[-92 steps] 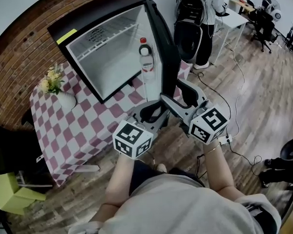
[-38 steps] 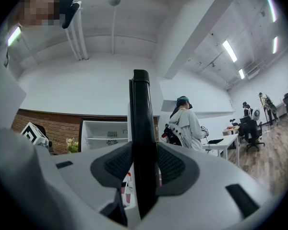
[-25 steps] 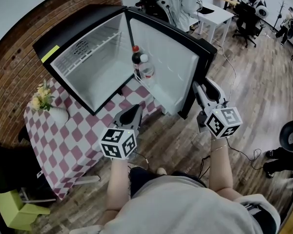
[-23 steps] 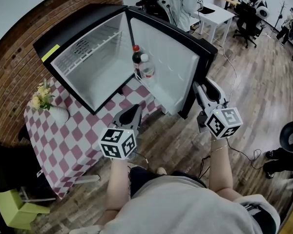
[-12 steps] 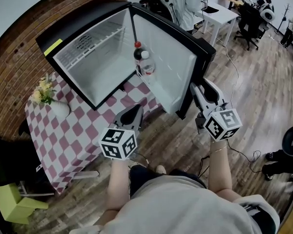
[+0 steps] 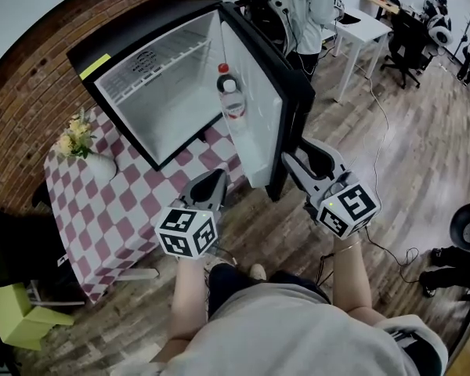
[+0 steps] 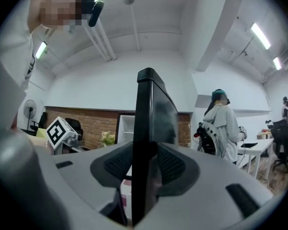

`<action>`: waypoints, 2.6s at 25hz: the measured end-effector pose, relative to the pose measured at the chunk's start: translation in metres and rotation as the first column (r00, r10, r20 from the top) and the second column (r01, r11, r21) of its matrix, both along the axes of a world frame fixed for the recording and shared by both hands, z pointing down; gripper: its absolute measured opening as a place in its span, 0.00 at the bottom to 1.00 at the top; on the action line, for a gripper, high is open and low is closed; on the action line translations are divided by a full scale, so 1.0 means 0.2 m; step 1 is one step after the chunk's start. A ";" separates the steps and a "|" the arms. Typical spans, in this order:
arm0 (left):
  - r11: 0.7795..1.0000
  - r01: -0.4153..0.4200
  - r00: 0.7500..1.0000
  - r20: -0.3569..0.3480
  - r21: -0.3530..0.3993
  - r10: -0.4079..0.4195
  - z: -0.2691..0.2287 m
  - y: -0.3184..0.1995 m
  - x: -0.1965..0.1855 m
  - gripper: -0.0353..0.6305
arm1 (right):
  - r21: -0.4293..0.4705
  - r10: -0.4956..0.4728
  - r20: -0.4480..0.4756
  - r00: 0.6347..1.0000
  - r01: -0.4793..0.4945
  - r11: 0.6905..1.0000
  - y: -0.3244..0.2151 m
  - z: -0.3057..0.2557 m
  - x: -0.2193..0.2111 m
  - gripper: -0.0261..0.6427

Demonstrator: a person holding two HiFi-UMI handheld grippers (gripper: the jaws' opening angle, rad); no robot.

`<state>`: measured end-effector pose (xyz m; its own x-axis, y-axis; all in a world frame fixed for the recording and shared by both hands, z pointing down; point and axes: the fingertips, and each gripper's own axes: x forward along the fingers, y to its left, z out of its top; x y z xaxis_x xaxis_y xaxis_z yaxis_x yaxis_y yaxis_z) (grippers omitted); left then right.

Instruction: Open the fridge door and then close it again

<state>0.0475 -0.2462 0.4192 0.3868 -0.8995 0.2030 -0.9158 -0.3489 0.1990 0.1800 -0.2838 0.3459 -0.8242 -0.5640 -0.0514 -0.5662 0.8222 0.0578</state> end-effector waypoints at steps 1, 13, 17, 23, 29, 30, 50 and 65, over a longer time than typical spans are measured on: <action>1.000 0.004 1.000 0.000 0.002 -0.004 0.00 0.01 -0.01 0.08 | 0.010 -0.027 -0.016 1.000 0.027 1.000 0.02 0.00 -0.04 0.27; 0.993 0.120 0.993 -0.008 0.015 -0.120 -0.01 0.11 -0.21 0.08 | 0.053 -0.267 -0.091 0.960 0.272 0.961 0.19 0.01 -0.45 0.26; 0.988 0.153 0.988 -0.002 0.008 -0.153 -0.02 0.15 -0.30 0.08 | 0.047 -0.314 -0.106 0.943 0.320 0.946 0.21 0.00 -0.59 0.24; 0.978 0.210 0.978 -0.017 -0.003 -0.210 -0.03 0.21 -0.51 0.08 | 0.031 -0.387 -0.069 0.919 0.390 0.920 0.22 0.01 -0.87 0.21; 0.973 0.231 0.973 -0.002 0.019 -0.231 -0.09 0.19 -0.70 0.08 | 0.026 -0.394 -0.103 0.913 0.398 0.917 0.18 -0.01 -1.11 0.16; 0.973 0.231 0.973 0.004 0.022 -0.231 -0.11 0.18 -0.74 0.08 | 0.024 -0.382 -0.113 0.917 0.387 0.922 0.17 -0.01 -1.15 0.13; 0.963 0.267 0.963 -0.056 0.049 -0.264 -0.14 -0.03 -1.27 0.08 | 0.008 -0.316 -0.160 0.935 0.321 0.947 -0.05 -0.01 -1.78 0.04; 0.977 0.207 0.977 -0.061 0.049 -0.204 -0.12 -0.10 -1.40 0.08 | -0.002 -0.269 -0.100 0.958 0.270 0.963 -0.16 -0.02 -1.95 0.04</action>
<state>-0.2332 -0.2669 0.3960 0.2017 -0.9702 0.1345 -0.9573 -0.1662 0.2366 -0.2091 -0.3149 0.3418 -0.9467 -0.3204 0.0328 -0.3151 0.9424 0.1124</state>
